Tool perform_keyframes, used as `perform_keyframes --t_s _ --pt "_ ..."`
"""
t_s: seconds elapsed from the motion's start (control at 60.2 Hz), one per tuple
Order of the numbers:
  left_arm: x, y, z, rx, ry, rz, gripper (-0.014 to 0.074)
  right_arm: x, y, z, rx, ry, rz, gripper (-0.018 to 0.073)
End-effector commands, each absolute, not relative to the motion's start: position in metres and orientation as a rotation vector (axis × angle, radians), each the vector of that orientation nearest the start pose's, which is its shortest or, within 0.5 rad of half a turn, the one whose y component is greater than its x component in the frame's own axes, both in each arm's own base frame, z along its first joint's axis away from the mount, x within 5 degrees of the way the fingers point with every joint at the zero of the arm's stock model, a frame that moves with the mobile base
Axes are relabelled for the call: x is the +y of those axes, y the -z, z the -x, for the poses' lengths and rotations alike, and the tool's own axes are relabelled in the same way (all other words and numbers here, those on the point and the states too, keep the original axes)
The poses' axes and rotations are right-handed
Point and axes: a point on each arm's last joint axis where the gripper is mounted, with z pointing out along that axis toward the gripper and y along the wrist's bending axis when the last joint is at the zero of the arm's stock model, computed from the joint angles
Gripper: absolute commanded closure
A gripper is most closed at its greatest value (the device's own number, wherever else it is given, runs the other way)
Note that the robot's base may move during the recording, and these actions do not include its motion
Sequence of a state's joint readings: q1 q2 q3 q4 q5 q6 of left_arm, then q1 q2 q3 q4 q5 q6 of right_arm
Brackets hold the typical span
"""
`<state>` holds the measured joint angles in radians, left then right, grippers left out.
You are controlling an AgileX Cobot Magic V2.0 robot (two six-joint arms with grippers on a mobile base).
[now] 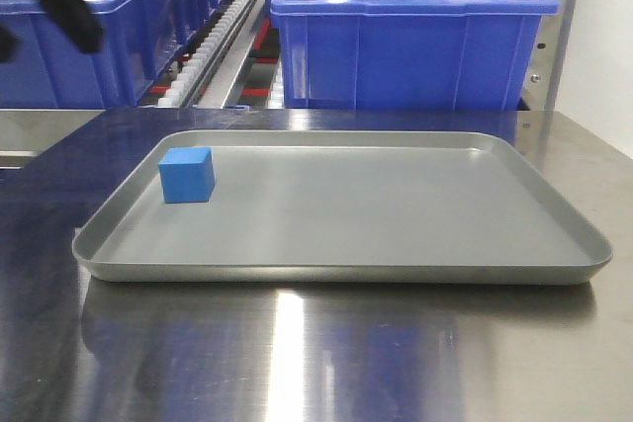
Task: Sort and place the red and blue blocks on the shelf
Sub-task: 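Lower the left gripper over the blue cube and close on it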
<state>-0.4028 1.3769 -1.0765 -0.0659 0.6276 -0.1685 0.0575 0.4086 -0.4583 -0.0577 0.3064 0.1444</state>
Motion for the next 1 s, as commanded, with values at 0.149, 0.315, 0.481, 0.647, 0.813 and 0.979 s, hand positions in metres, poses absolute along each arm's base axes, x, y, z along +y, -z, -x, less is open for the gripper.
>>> perform_keyframes --t_s 0.149,0.315,0.481,0.647,0.813,0.979 --pt "-0.155 -0.317 -0.295 2.378 0.39 -0.305 0.0071 0.004 -0.329 -0.091 1.626 -0.09 -0.03 0.0501" --pt "-0.172 -0.307 -0.308 2.4 0.399 -0.327 0.0071 0.004 -0.329 -0.091 1.626 -0.09 -0.03 0.0501" --pt "-0.186 -0.297 -0.317 2.418 0.398 -0.356 0.0071 0.004 -0.329 -0.091 1.626 -0.09 -0.03 0.0501" --pt "-0.193 -0.284 -0.321 2.45 0.394 -0.362 0.0071 0.004 -0.329 -0.091 1.626 -0.09 -0.03 0.0501" --pt "-0.196 -0.272 -0.325 2.487 0.387 -0.335 0.0071 0.004 -0.329 -0.091 1.626 -0.09 -0.03 0.0501" --pt "-0.197 -0.269 -0.327 2.49 0.381 -0.331 0.0071 0.004 -0.329 -0.091 1.626 -0.09 -0.03 0.0501"
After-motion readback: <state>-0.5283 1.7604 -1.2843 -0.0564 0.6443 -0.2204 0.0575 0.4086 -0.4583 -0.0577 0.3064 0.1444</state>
